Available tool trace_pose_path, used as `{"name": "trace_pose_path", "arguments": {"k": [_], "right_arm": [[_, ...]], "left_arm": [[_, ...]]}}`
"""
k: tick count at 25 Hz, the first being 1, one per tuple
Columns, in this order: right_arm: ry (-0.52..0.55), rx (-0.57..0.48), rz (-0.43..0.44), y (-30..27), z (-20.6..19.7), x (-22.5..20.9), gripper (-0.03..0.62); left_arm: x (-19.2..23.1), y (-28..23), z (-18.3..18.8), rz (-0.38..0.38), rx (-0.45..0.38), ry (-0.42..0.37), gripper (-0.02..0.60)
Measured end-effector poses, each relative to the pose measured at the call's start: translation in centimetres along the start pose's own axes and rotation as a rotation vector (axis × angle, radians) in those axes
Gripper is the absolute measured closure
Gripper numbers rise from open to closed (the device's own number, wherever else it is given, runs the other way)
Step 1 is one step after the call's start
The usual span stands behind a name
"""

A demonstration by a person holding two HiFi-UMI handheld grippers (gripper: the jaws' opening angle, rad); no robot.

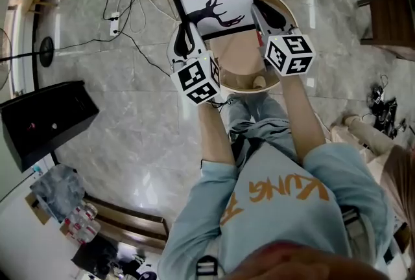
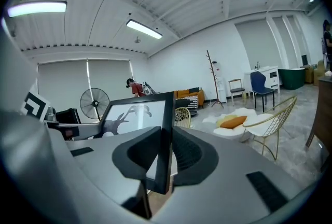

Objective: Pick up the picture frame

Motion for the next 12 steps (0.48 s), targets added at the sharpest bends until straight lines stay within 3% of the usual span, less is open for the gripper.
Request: {"name": "trace_pose_path", "arguments": {"k": [5,12], "right_arm": [[0.036,-0.068,-0.003,2.3,6.6,1.4,0.528],[0.097,-0.195,0.021,5.6,11.0,3.5,0.528]], "left_arm": [[-0.6,2.5,6.4,-0.006,-0.077,0.007,0.508],[-0.9,6.5,10.5,-0.009,-0.208,-0.031,0.508]]}}
Point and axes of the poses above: the fingertips, and each gripper's own axes: y backward along the fingers, x to its left, z out of its top, the point moved 1 cm from there along y, backward along the fingers, and after that the axes turned 11 degrees about x, right-handed, at the moved point
